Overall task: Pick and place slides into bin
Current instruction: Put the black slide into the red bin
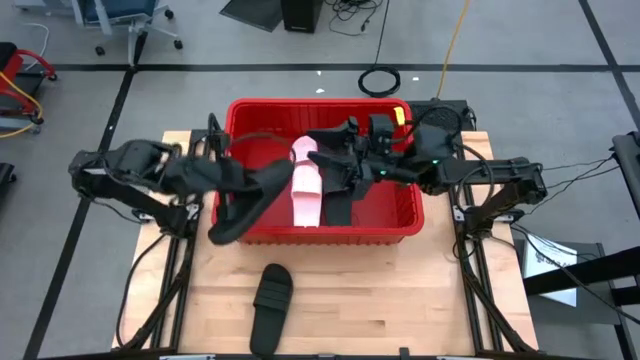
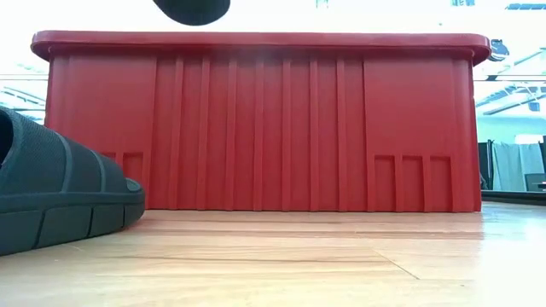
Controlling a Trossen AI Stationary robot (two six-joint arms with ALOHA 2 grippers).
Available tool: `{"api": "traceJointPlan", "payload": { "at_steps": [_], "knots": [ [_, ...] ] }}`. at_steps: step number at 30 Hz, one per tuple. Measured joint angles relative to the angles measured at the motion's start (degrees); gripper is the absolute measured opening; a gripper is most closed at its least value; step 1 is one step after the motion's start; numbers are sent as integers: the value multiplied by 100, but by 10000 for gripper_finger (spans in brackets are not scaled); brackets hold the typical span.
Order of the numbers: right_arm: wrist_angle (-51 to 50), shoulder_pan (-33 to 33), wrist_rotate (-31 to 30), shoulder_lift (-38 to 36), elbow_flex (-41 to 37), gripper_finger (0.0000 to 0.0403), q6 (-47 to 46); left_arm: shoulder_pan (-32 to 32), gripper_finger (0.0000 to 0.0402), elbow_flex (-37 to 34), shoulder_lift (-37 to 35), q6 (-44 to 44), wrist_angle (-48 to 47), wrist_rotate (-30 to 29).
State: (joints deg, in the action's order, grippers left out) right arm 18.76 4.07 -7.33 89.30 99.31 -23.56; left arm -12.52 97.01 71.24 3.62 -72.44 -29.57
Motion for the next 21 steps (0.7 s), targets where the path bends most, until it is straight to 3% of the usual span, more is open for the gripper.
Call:
{"api": "traceJointPlan", "payload": {
  "at_steps": [6, 9, 13, 21],
  "knots": [
    [-19, 7, -4, -93, 0, 302, 68, 1296, 13, -235, -122, 915, 441, 728],
    [-26, 7, -7, -89, 0, 302, 65, 1977, 21, -653, -235, 1262, 934, 1446],
    [-152, 7, -14, -88, 0, 302, 33, 2731, 15, -1381, -274, 1672, 1417, 1856],
    [-258, 7, -37, -88, 0, 302, 27, 3677, 8, -2856, -271, 2214, 2489, 1928]
  ]
}}
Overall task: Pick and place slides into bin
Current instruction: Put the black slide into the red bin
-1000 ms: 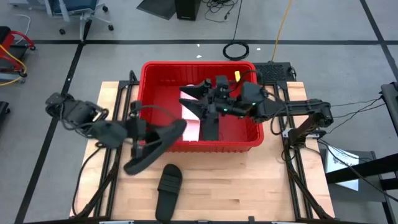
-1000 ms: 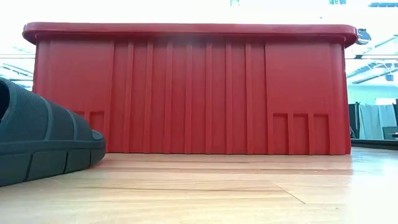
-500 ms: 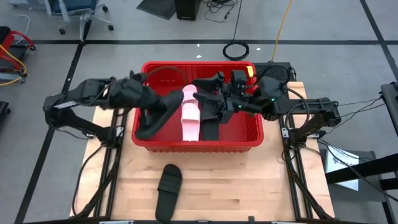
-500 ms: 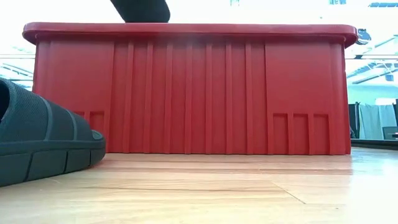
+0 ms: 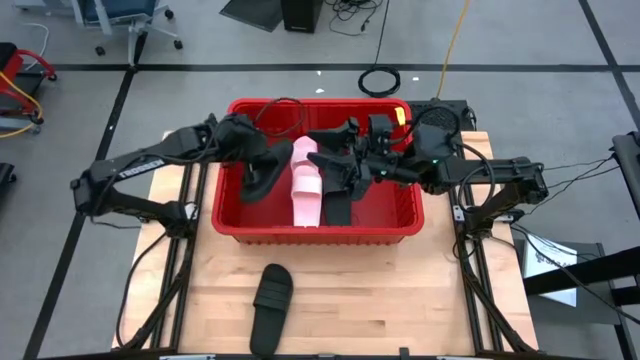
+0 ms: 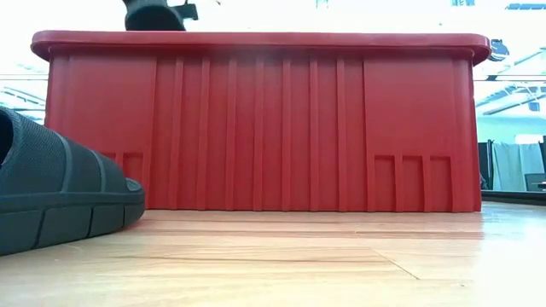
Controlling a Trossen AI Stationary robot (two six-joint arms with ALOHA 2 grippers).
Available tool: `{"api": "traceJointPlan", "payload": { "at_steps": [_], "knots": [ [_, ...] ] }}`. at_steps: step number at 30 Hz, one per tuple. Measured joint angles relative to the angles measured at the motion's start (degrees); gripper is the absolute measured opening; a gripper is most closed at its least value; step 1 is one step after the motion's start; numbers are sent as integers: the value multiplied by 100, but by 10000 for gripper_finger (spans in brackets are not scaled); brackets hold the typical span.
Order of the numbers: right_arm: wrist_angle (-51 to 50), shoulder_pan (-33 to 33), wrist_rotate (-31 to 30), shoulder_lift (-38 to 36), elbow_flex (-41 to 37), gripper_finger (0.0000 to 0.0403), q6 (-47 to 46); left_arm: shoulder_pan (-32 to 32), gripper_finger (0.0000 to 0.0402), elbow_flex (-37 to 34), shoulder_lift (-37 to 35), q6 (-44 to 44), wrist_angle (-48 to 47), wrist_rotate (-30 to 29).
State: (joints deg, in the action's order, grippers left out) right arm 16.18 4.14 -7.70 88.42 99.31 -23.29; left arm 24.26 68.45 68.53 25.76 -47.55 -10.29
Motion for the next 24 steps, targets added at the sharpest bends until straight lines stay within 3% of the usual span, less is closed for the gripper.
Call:
{"api": "traceJointPlan", "payload": {
  "at_steps": [6, 13, 24],
  "knots": [
    [-167, -5, -309, 0, 0, 302, -1, 555, 18, -970, 12, 136, 914, -503],
    [-190, -76, -320, 0, 0, 302, -2, 894, 5, -1841, 90, 647, 1818, -509],
    [-297, -148, -610, 0, 0, 302, 0, 1162, 23, -2282, 904, 1022, 2804, -517]
  ]
}}
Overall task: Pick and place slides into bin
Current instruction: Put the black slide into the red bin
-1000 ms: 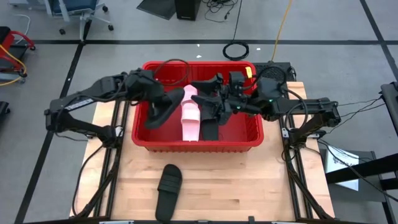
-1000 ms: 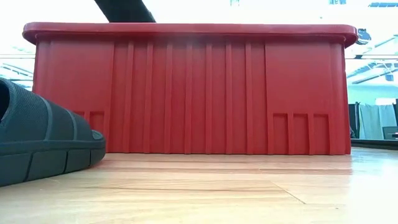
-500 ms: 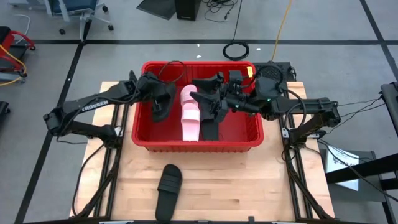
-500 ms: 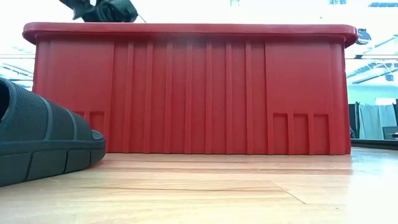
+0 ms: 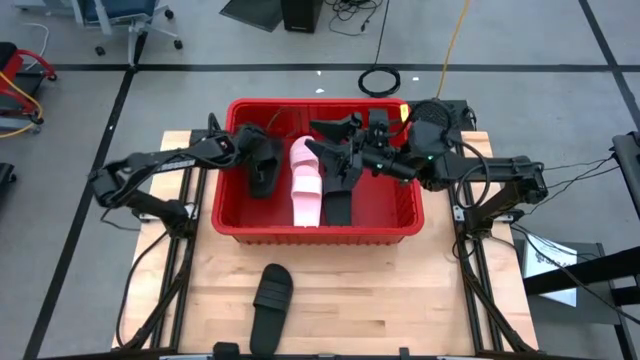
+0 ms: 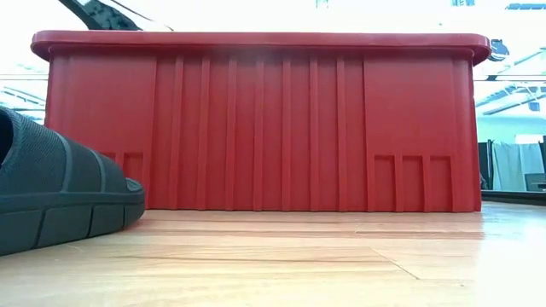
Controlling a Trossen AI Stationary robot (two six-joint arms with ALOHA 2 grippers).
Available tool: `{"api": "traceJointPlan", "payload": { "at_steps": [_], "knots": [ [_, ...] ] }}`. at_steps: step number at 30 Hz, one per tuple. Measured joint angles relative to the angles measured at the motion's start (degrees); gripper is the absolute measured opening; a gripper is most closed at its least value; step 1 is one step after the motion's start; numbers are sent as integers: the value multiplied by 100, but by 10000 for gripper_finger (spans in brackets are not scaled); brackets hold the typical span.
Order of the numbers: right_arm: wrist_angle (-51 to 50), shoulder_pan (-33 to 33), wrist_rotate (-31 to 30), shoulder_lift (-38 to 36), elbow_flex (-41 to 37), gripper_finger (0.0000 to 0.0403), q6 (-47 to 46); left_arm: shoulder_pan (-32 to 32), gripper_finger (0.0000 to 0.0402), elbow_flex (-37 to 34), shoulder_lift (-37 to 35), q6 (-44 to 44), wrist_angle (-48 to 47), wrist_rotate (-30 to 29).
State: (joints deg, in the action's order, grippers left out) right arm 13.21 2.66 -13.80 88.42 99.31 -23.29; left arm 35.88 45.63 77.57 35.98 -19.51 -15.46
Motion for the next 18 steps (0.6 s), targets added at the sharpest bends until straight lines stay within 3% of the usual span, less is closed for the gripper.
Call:
{"api": "traceJointPlan", "payload": {
  "at_steps": [9, 18],
  "knots": [
    [0, -5, 2, 0, 0, 302, -2, 208, 24, 3, 910, 270, 372, 60],
    [-127, -5, -153, 0, 0, 302, -2, 222, 24, 0, 1020, 657, 695, -115]
  ]
}}
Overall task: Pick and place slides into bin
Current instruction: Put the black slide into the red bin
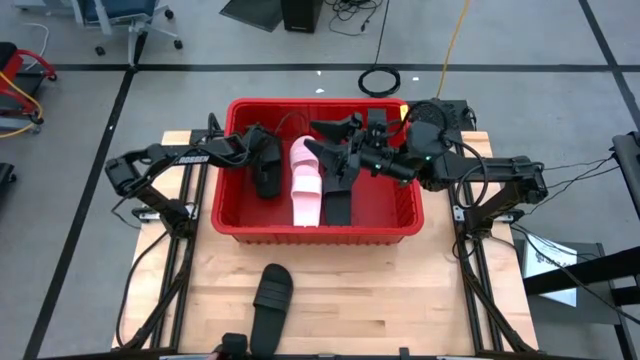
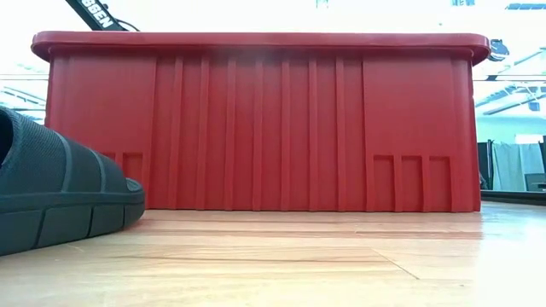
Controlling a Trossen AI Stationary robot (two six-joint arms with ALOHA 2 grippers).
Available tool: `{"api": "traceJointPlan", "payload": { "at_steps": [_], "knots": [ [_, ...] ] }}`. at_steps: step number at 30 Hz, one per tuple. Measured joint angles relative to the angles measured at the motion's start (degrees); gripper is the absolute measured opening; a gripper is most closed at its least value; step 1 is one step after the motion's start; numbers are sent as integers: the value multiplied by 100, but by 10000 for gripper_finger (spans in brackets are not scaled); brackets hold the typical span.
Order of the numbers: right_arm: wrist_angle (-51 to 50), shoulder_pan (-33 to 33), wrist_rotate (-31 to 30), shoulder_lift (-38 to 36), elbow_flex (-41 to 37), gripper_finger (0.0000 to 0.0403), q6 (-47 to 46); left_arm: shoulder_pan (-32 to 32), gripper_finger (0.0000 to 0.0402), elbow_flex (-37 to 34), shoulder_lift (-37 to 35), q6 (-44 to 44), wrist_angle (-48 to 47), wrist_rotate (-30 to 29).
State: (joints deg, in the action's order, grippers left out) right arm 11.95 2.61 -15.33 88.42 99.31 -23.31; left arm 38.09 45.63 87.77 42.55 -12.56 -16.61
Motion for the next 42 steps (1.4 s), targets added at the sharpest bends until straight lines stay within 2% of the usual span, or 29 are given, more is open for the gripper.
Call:
{"api": "traceJointPlan", "payload": {
  "at_steps": [5, 8, 14, 19, 23, 27, 34, 42],
  "knots": [
    [-100, 0, 0, 0, 0, 302, 0, 19, 26, 0, -7, 129, -235, -5],
    [-117, 0, 4, 0, 0, 302, 0, 13, 42, 0, -10, 106, -275, -10],
    [-127, 0, 7, 0, 0, 302, 43, -14, 119, -7, -39, 347, -386, -376],
    [-235, 0, 10, 0, 0, 302, 46, -15, 181, -11, -66, 214, -451, -601],
    [-373, 0, 13, 0, 0, 302, 23, -82, 218, -11, -291, -140, -517, -405],
    [-383, 0, 15, 0, 0, 302, 24, -113, 246, -11, -613, -344, -753, 68],
    [-373, 0, 38, 0, 0, 302, 42, -122, 277, -11, -994, -436, -1051, -20],
    [-369, 58, 50, 0, 0, 302, 26, -511, 283, -4, -1623, -1130, -1617, 58]
  ]
}}
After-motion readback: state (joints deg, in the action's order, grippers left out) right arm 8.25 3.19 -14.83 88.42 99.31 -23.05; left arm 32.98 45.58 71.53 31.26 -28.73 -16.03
